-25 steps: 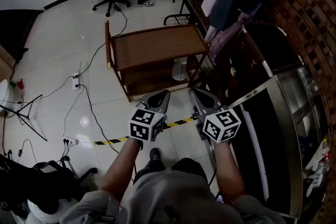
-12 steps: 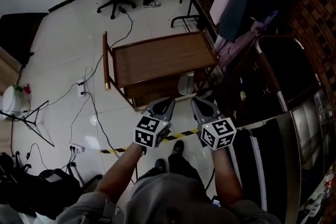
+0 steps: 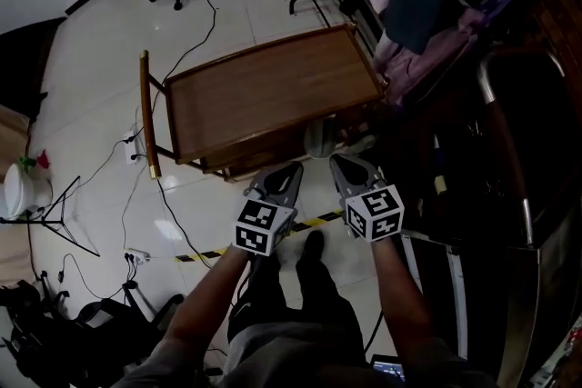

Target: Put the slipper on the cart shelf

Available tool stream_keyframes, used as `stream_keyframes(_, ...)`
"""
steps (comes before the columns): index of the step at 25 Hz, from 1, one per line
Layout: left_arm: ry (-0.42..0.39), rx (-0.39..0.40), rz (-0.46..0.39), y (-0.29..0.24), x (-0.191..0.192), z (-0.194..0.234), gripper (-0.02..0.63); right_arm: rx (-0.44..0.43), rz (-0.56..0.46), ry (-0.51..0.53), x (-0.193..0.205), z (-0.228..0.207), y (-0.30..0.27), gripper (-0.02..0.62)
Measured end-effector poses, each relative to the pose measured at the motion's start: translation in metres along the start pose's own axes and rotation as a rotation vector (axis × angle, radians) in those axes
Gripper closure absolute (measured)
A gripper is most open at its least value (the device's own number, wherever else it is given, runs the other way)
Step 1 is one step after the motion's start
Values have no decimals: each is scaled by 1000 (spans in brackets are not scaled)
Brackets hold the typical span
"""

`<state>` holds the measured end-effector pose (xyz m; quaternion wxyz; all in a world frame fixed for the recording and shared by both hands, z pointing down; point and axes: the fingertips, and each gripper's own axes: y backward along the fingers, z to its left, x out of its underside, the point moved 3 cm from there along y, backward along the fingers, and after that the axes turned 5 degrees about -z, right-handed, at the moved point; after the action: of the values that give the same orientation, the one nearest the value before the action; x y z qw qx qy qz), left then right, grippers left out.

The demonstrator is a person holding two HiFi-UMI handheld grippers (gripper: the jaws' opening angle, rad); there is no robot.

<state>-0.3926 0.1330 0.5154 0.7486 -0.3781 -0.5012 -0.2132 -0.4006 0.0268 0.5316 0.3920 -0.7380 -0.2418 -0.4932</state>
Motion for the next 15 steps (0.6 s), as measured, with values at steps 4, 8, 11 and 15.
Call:
stream_keyframes(4, 43, -8, 42, -38, 39, 32, 598, 39, 60, -35, 46, -35, -46, 580)
stream_keyframes(8, 40, -10, 78, -71, 78, 57, 598, 95, 95, -67, 94, -70, -94, 523)
stream_keyframes(11, 28, -9, 93, -89, 106, 74, 598, 141, 140, -79, 135, -93, -129, 468)
stream_keyframes(15, 50, -4, 88, -106, 134, 95, 598, 203, 176, -81, 174, -120, -173, 436)
